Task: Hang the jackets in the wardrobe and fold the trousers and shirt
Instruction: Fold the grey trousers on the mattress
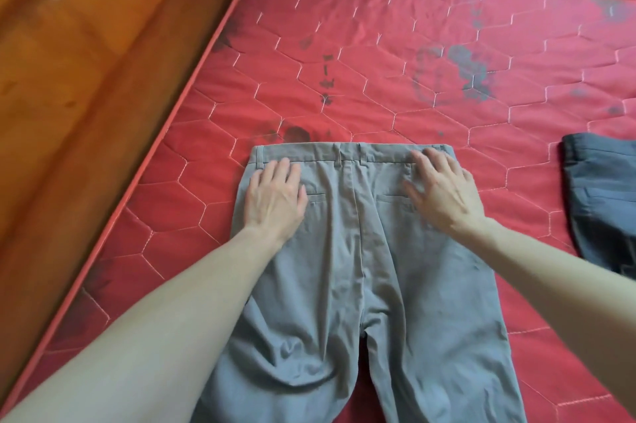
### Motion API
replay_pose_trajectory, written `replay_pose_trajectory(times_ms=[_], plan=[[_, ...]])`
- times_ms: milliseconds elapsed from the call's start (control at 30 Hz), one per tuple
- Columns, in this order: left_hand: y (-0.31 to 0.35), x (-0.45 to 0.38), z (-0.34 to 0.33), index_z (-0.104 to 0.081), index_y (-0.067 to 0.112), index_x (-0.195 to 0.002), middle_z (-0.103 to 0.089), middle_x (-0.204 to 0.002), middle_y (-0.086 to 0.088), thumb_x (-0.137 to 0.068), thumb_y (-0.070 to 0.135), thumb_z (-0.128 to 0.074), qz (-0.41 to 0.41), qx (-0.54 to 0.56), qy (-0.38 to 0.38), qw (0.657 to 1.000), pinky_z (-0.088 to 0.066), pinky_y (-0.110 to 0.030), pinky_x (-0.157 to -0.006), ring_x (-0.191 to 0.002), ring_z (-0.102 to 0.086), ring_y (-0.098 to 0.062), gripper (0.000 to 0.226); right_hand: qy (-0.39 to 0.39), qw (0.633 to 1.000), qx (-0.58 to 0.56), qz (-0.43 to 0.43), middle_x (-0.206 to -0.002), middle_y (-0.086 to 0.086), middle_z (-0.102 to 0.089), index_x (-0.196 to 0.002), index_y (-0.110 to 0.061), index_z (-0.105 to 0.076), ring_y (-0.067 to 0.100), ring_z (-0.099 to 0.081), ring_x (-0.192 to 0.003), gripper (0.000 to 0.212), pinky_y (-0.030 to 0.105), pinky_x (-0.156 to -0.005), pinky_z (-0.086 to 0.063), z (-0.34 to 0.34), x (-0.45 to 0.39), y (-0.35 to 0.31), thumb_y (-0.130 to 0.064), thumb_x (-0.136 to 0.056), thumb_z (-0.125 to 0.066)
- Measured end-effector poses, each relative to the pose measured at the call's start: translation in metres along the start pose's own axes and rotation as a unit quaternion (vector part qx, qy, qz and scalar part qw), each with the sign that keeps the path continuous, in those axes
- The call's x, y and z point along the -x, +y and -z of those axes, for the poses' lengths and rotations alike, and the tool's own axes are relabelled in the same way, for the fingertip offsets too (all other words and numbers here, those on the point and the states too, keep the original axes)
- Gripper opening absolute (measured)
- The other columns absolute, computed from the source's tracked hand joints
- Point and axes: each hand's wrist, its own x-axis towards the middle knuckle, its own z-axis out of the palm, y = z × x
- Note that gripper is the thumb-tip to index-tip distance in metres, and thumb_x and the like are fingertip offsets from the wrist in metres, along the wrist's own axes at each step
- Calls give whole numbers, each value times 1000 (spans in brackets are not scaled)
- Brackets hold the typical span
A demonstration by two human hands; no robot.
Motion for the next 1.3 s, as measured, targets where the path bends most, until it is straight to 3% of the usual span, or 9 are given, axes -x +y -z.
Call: replay_pose_trajectory(times_ms=[200, 300, 433, 600, 700, 800, 900, 1167, 1300], plan=[[-19, -34, -4, -28, 16, -161, -27, -169, -9, -106, 38, -41, 29, -14, -78, 996, -20, -48, -124, -156, -21, -31, 61, -66, 997, -11, -35, -167, 9, -33, -162, -22, -33, 33, -22, -157, 70, 53, -125, -22, 9, -39, 14, -41, -99, -58], [-27, -46, 0, -34, 12, -153, -42, -154, -14, -101, 41, -48, 45, 3, -107, 993, -30, -48, -117, -144, -37, -35, 61, -54, 998, 9, -34, -142, 17, -53, -151, -18, -46, 39, -46, -136, 64, 52, -116, -30, 10, -43, 16, -40, -92, -61], [-23, -50, 12, -49, 12, -131, -53, -132, -14, -98, 48, -52, 31, -70, -125, 989, -38, -46, -103, -124, -49, -34, 50, -58, 994, 92, -20, -115, 17, -60, -120, -10, -59, 39, -52, -117, 46, 50, -100, -38, 11, -38, 11, -43, -89, -66], [-17, -43, 32, -62, 14, -119, -66, -124, -14, -102, 40, -55, 46, -23, -162, 985, -44, -39, -83, -116, -63, -37, 32, -86, 992, 90, 9, -107, 12, -62, -101, -14, -64, 38, -59, -108, 16, 40, -73, -43, 30, -15, 12, -24, -90, -66], [-20, -28, 58, -65, 18, -107, -65, -116, -10, -99, 36, -62, 46, 25, -138, 989, -41, -37, -76, -108, -65, -36, 20, -96, 989, 107, 37, -110, 8, -56, -103, -16, -64, 34, -53, -114, 14, 39, -74, -44, 61, 4, 18, -27, -95, -68], [-23, -8, 104, -70, 24, -100, -63, -108, -4, -92, 26, -69, 72, 77, -136, 985, -40, -35, -75, -102, -65, -33, 8, -111, 987, 108, 45, -100, 2, -63, -91, -20, -60, 33, -62, -104, 14, 41, -76, -53, 110, 32, 24, -32, -97, -65], [-19, 18, 166, -72, 30, -86, -72, -91, -3, -80, 9, -64, 114, 112, -173, 972, -44, -32, -72, -92, -68, -33, 23, -132, 982, 127, 50, -97, 2, -71, -94, -19, -62, 33, -69, -98, 19, 40, -75, -54, 165, 78, 24, -38, -99, -59], [16, 124, 345, -76, 33, -82, -70, -77, 8, -74, 5, -65, 132, 196, -180, 955, -42, -28, -66, -78, -64, -24, 31, -154, 986, 42, 44, -97, -1, -71, -95, -21, -57, 30, -65, -101, 23, 41, -80, -49, 330, 232, -2, -43, -102, -59], [28, 168, 425, -80, 35, -90, -75, -92, 9, -74, 5, -65, 82, 262, -162, 948, -51, -32, -73, -90, -67, -22, 37, -163, 983, 35, 78, -98, -6, -69, -94, -27, -55, 22, -65, -101, 15, 36, -80, -47, 416, 300, -12, -37, -104, -57]])
